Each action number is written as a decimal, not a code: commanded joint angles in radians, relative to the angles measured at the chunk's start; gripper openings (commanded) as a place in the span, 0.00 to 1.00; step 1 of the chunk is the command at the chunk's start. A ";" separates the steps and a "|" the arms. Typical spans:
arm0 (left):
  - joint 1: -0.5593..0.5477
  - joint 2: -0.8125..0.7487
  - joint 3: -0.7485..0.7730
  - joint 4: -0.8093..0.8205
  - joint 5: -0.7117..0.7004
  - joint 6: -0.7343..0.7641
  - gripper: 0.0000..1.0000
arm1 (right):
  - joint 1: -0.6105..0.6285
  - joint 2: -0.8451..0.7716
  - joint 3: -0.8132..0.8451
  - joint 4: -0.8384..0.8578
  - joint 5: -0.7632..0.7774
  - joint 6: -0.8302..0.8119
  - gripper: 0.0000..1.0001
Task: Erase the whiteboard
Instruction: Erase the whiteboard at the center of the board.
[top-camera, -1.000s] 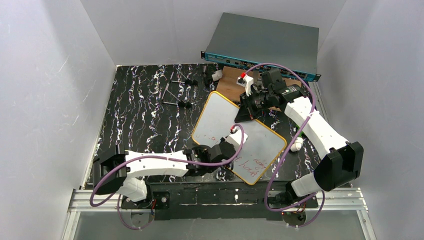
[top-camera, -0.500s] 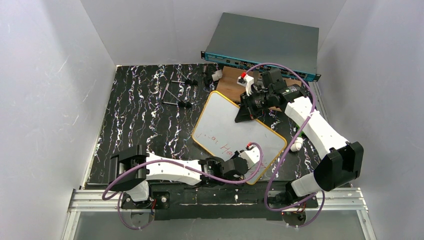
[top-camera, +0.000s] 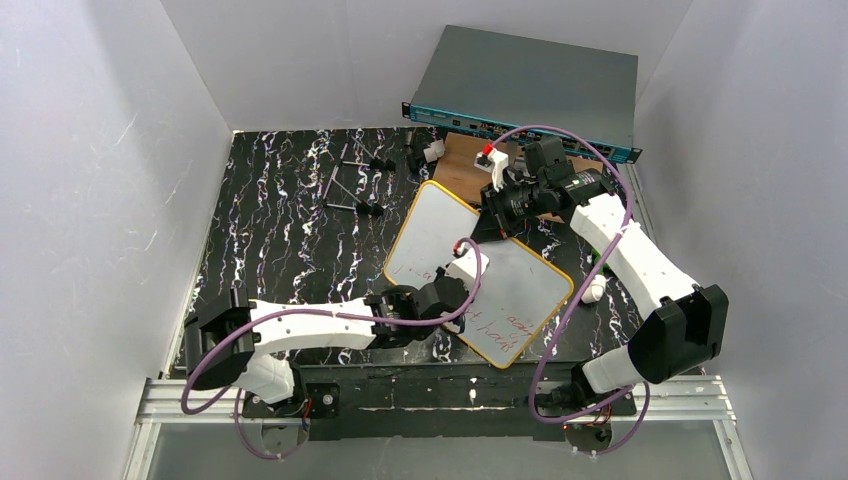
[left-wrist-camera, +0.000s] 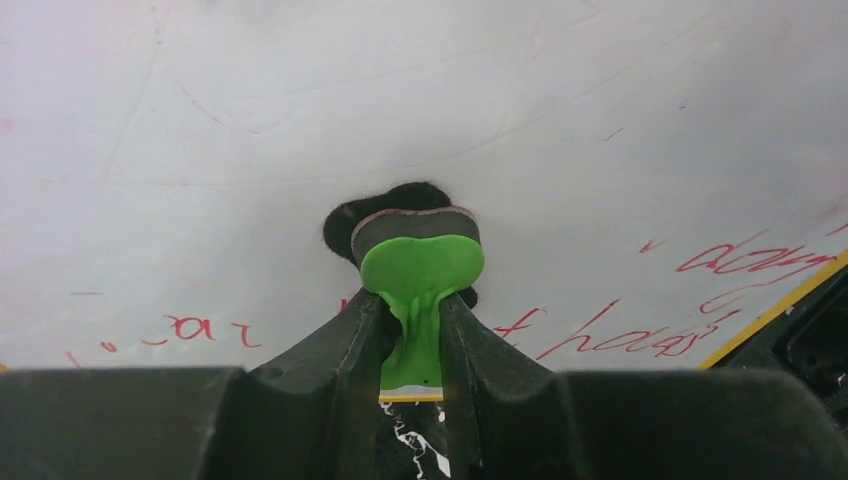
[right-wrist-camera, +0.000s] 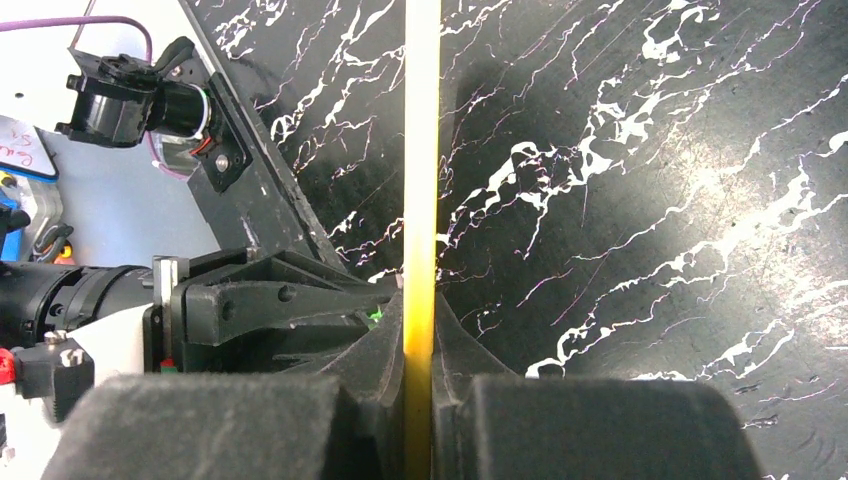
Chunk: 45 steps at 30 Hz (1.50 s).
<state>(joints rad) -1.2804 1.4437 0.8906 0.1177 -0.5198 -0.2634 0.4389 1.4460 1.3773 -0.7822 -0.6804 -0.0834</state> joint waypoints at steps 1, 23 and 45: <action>-0.013 -0.011 -0.026 0.068 0.087 0.038 0.00 | 0.008 -0.052 0.009 0.046 -0.060 -0.009 0.01; -0.051 0.111 0.135 -0.062 -0.035 0.010 0.00 | 0.006 -0.057 0.009 0.048 -0.064 -0.009 0.01; -0.194 0.277 0.228 0.078 0.238 0.158 0.00 | 0.006 -0.053 0.007 0.048 -0.060 -0.008 0.01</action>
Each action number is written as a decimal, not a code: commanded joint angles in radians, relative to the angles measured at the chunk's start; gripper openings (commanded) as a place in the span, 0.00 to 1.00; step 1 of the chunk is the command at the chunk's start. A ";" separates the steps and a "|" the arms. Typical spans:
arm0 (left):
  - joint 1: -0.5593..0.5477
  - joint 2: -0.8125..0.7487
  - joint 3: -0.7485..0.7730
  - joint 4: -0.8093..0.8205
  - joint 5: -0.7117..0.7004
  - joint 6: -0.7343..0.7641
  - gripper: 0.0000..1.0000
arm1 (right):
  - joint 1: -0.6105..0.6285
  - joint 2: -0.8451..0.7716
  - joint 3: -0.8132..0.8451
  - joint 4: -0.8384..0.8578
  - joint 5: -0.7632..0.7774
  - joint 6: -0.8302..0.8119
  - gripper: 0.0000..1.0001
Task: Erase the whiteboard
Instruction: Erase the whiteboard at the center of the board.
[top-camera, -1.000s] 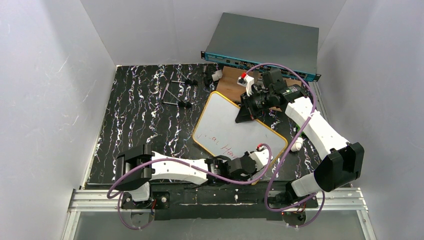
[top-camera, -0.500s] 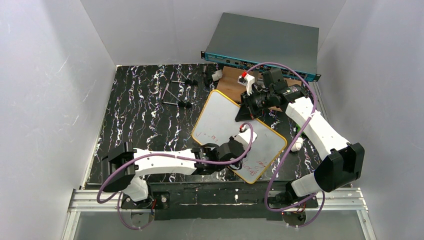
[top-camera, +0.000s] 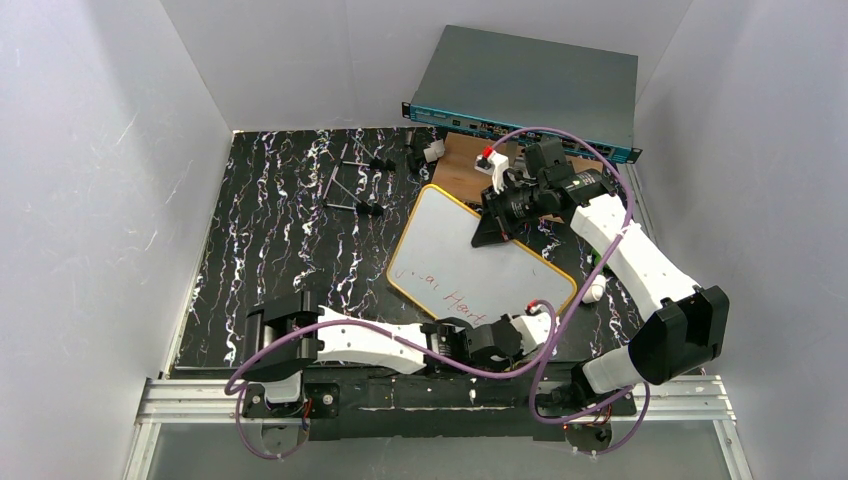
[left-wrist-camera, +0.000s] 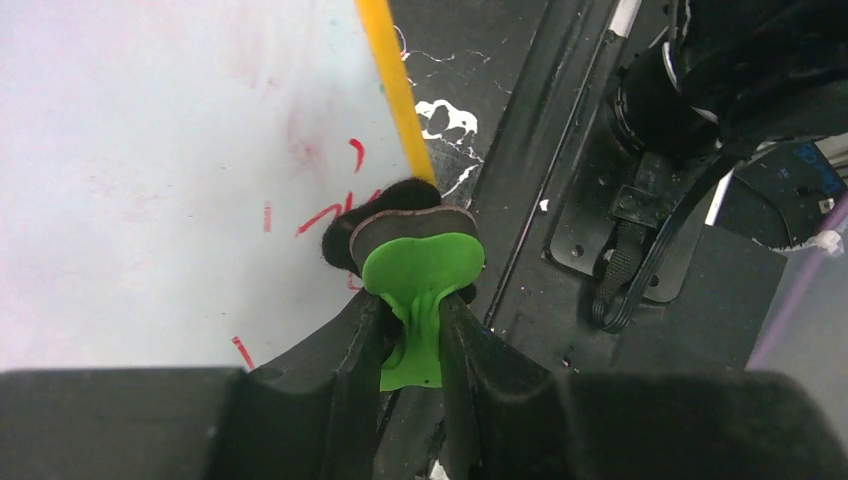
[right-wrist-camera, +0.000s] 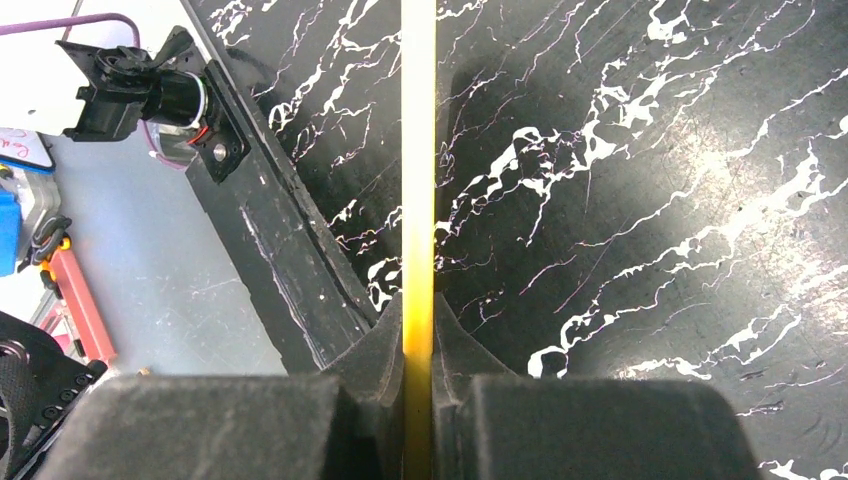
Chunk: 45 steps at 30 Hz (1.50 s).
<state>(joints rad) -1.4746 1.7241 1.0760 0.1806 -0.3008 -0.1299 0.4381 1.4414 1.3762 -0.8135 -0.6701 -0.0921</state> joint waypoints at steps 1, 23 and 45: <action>0.000 -0.002 0.049 0.015 0.021 0.029 0.00 | 0.007 -0.049 0.008 0.080 -0.071 0.001 0.01; 0.099 -0.066 0.045 -0.072 0.005 0.017 0.00 | 0.001 -0.054 0.003 0.083 -0.069 0.002 0.01; 0.083 -0.038 -0.025 -0.083 0.022 -0.048 0.00 | 0.001 -0.049 0.004 0.087 -0.052 0.011 0.01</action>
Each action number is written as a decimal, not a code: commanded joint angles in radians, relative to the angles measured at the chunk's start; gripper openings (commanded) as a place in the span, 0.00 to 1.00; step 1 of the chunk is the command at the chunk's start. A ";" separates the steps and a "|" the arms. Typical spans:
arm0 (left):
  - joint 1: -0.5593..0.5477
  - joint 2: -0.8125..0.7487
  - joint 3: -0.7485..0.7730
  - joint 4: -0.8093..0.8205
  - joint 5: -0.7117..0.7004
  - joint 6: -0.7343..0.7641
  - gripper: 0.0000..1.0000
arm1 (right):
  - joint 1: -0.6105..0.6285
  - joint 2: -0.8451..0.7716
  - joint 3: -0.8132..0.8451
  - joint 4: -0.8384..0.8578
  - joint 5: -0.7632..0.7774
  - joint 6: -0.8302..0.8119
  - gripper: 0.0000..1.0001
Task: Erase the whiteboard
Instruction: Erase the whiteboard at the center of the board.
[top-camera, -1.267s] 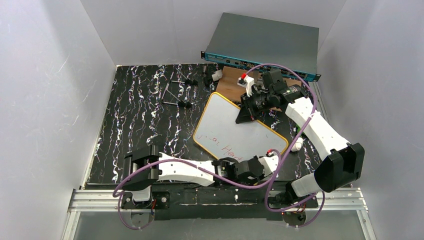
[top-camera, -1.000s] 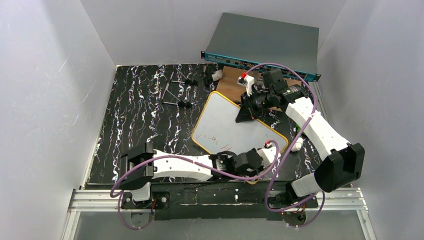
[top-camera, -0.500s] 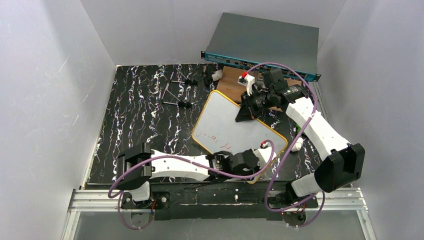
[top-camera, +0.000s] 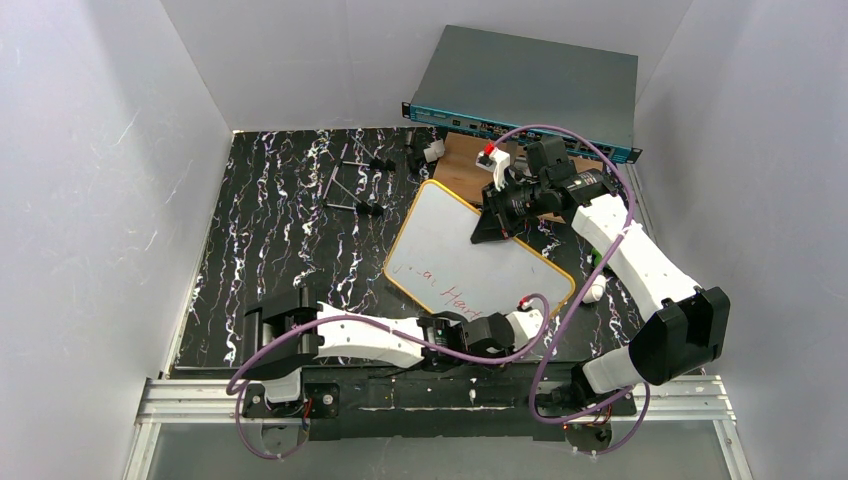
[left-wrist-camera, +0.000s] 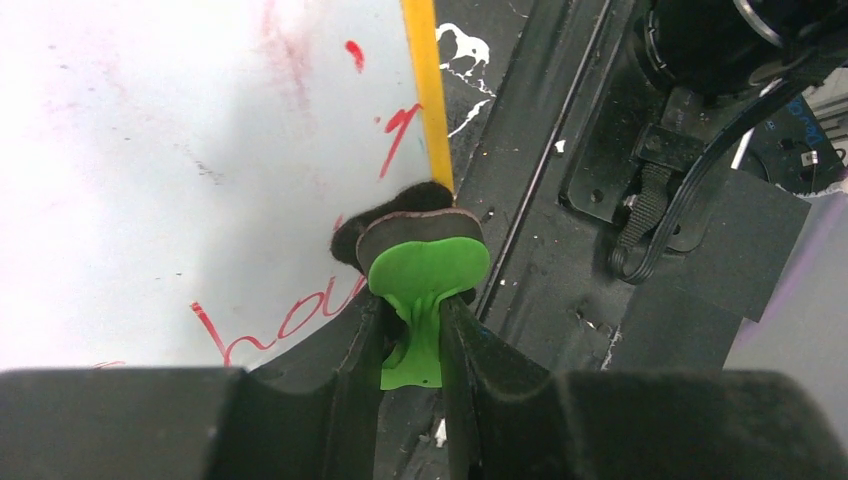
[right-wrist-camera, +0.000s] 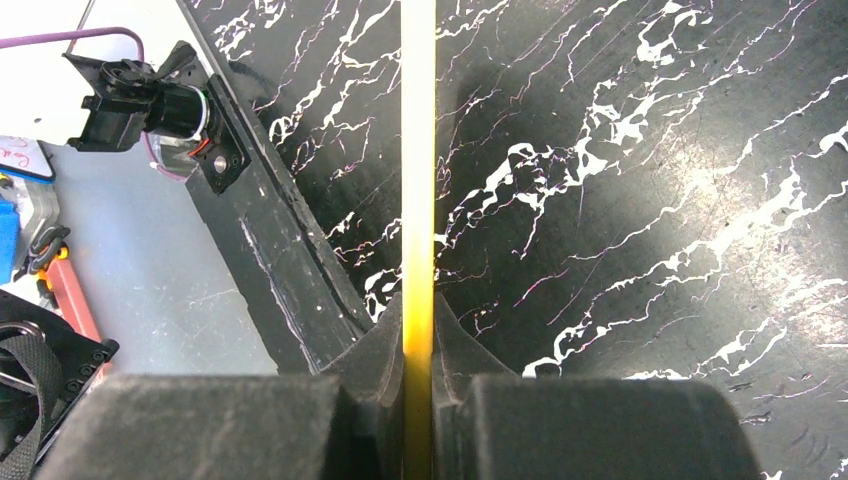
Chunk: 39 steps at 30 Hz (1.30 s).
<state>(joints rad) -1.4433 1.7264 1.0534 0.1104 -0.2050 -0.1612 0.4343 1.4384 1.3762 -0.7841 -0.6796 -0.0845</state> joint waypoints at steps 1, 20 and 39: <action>0.065 -0.048 0.006 -0.009 -0.076 -0.013 0.00 | 0.004 -0.046 0.005 0.056 -0.043 0.005 0.01; 0.136 -0.093 0.119 -0.030 0.039 0.067 0.00 | 0.003 -0.046 0.004 0.059 -0.046 0.004 0.01; 0.032 0.049 0.131 -0.103 0.099 0.069 0.00 | 0.003 -0.039 0.003 0.058 -0.045 0.004 0.01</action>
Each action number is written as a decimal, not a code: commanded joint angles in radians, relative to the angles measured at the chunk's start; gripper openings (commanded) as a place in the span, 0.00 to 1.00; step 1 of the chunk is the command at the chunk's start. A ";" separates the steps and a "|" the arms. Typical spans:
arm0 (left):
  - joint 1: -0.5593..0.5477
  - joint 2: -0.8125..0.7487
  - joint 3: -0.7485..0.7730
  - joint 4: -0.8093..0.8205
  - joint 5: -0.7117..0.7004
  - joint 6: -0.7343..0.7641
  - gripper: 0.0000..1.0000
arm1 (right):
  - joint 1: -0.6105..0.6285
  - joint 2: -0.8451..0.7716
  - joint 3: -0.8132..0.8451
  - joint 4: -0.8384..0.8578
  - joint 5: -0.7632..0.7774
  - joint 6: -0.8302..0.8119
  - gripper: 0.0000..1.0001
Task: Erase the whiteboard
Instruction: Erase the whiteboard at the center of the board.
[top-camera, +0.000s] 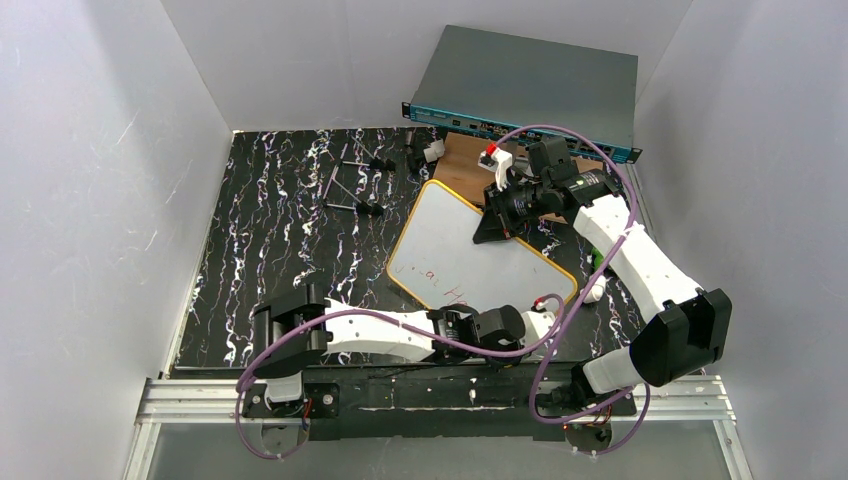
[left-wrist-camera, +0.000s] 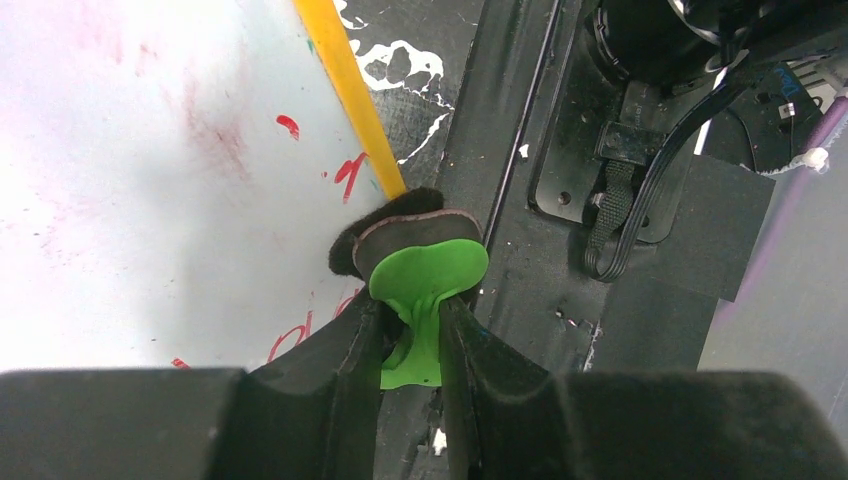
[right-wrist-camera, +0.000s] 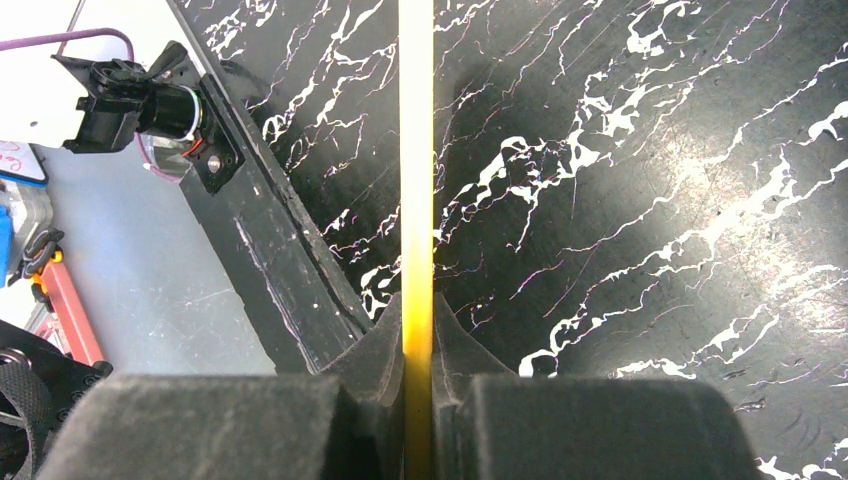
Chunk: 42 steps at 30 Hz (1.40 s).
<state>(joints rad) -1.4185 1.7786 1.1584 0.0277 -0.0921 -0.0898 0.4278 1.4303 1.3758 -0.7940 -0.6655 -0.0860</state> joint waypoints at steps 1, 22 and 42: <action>0.007 -0.002 0.033 -0.017 -0.011 -0.002 0.00 | 0.009 -0.031 0.005 0.068 -0.060 0.006 0.01; 0.163 -0.084 0.215 0.040 -0.020 0.020 0.00 | 0.006 -0.041 -0.004 0.073 -0.054 0.004 0.01; 0.383 -0.618 -0.457 0.122 -0.085 -0.243 0.00 | -0.008 -0.037 -0.005 0.051 -0.047 -0.044 0.01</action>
<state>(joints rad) -1.1107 1.2675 0.8066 0.1543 -0.1371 -0.2527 0.4255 1.4292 1.3579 -0.7856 -0.6678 -0.0895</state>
